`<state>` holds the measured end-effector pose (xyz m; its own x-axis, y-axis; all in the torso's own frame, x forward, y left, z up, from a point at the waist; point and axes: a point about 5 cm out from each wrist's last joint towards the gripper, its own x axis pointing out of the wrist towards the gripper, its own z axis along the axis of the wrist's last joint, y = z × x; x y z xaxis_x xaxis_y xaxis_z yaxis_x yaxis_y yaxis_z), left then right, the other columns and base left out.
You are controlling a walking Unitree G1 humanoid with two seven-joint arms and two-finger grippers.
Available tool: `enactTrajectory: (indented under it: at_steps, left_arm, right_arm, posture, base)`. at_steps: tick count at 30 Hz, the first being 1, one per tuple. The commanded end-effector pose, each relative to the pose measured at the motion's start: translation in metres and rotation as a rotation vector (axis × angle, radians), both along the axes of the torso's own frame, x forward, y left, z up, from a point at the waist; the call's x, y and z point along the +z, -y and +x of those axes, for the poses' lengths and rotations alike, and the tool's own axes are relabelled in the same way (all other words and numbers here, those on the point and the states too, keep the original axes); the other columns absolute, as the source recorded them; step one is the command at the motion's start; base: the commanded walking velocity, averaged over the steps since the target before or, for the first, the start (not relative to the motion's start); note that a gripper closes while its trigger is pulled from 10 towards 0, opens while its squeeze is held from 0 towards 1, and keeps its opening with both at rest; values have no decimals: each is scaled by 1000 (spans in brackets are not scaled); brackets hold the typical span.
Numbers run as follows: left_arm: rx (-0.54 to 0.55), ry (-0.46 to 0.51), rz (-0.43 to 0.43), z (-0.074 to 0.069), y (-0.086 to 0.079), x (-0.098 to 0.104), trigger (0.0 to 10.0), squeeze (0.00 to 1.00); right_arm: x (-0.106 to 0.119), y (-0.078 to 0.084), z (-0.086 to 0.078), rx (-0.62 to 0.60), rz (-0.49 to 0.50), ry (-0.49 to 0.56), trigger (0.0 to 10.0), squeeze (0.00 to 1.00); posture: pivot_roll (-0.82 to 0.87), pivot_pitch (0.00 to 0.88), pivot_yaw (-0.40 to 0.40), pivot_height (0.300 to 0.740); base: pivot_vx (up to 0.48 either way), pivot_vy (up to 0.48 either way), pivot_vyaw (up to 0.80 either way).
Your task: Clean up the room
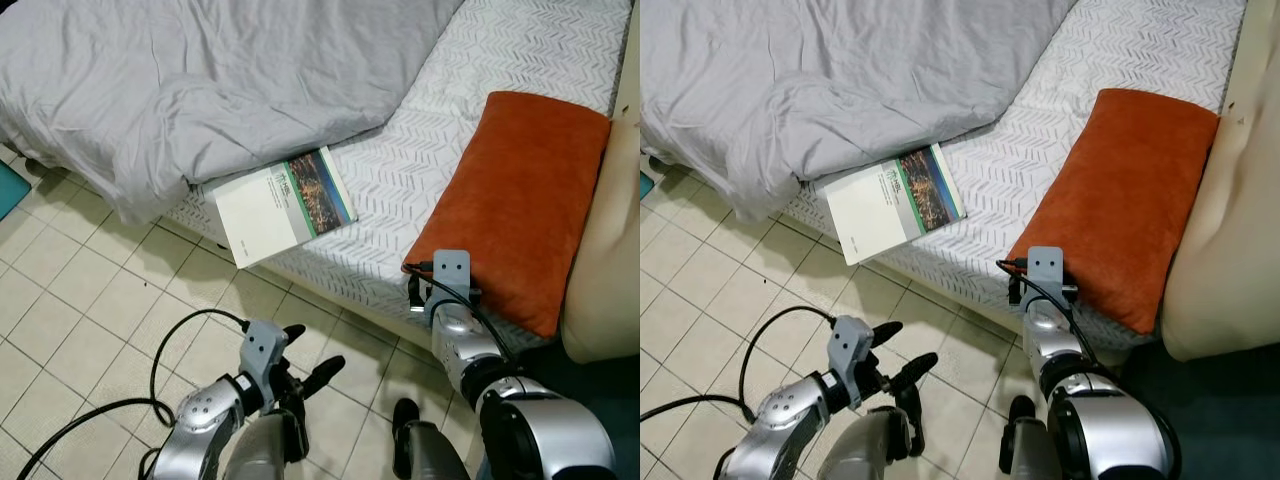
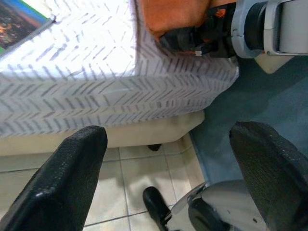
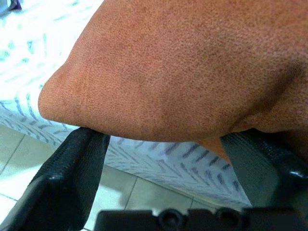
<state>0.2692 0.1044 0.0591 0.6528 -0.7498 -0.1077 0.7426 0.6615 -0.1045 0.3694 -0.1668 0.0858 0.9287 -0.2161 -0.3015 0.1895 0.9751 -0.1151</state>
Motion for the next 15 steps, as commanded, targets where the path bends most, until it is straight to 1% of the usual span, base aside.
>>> enactTrajectory:
  at_steps: [1,2,4,5,6,7,8,10,11,13,15]
  left_arm:
    - [-8,-41,20,-7,0,-12,10000,0]
    - [-5,-40,18,-6,0,-13,10000,0]
    - [-4,-41,17,-6,1,-13,10000,0]
    - [-4,-42,14,-7,1,-14,10000,0]
    - [-3,-47,13,-8,2,-16,10000,0]
    - [-3,-47,13,-8,2,-16,10000,0]
    - [-3,-53,10,-10,4,-19,10000,0]
    - [-5,-59,4,-12,7,-22,10000,0]
    - [-6,-63,2,-12,9,-24,10000,0]
    - [-6,-63,2,-12,9,-24,10000,0]
    - [-5,-67,-10,-12,14,-25,10000,0]
  right_arm:
    - [12,6,6,-4,-11,41,10000,0]
    - [8,4,4,10,15,31,10000,0]
    - [5,2,2,19,34,27,10000,0]
    - [-2,1,-2,22,58,10,10000,0]
    - [-13,0,-8,23,75,-16,10000,0]
    - [-13,0,-8,23,75,-16,10000,0]
    - [-30,2,-20,4,113,-62,10000,0]
    - [-46,4,-32,-16,157,-107,10000,0]
    - [-52,4,-37,-19,172,-126,10000,0]
    - [-52,4,-37,-19,172,-126,10000,0]
    - [-68,7,-51,-33,202,-169,10000,0]
  posture:
    - [61,423,68,740]
    - [51,401,58,740]
    - [48,395,57,740]
    - [42,384,52,740]
    - [27,355,43,740]
    - [27,355,43,740]
    - [18,338,39,740]
    - [6,309,30,740]
    - [1,299,27,740]
    - [1,299,27,740]
    - [-24,251,16,740]
  base:
    - [0,0,0]
    - [0,0,0]
    - [0,0,0]
    - [0,0,0]
    - [0,0,0]
    - [0,0,0]
    - [0,0,0]
    - [0,0,0]
    - [0,0,0]
    - [0,0,0]
    - [0,0,0]
